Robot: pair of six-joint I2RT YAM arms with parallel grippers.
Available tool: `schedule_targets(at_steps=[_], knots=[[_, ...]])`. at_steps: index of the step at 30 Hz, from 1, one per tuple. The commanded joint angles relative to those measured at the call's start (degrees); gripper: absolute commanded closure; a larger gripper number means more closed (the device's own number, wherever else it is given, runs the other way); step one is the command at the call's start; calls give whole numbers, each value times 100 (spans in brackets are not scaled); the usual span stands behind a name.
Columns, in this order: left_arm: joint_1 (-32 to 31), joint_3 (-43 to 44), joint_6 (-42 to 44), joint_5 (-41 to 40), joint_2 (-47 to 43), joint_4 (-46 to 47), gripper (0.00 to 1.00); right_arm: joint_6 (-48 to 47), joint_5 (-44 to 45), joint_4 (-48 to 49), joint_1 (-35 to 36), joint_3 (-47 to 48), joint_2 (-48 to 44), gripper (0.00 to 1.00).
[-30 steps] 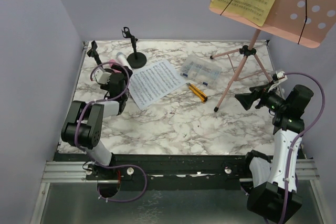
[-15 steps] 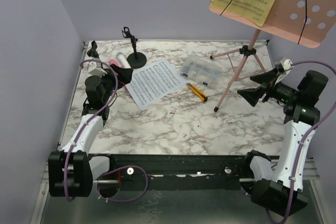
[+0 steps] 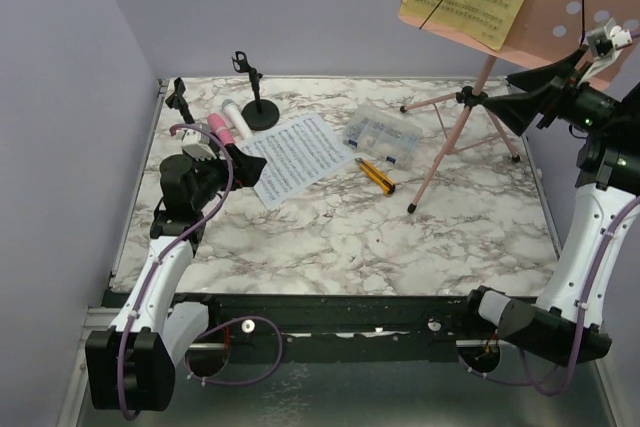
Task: Pack up the instrument practice props
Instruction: Pick up the sheet music from the music stand.
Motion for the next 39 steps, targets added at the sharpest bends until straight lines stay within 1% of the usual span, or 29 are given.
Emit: schedule_targets(at_steps=[1, 5, 10, 17, 22, 36, 39], knots=[[-60, -37, 380, -208, -284, -326, 1, 893, 726, 282, 169, 727, 536, 5], [-62, -26, 469, -326, -401, -409, 1, 868, 1292, -6, 393, 1300, 917, 6], [-78, -40, 501, -393, -437, -420, 1, 830, 2063, 180, 701, 1356, 978, 6], [-89, -32, 510, -403, -429, -442, 1, 809, 2818, 137, 1066, 1621, 1225, 7], [-100, -30, 536, -441, -448, -461, 1, 933, 3183, 224, 1171, 1659, 1300, 9], [-102, -17, 553, -478, -438, -489, 1, 851, 4246, 110, 1578, 1909, 1502, 10], [-102, -12, 562, -483, -433, -497, 1, 888, 4304, 86, 1615, 1914, 1512, 10]])
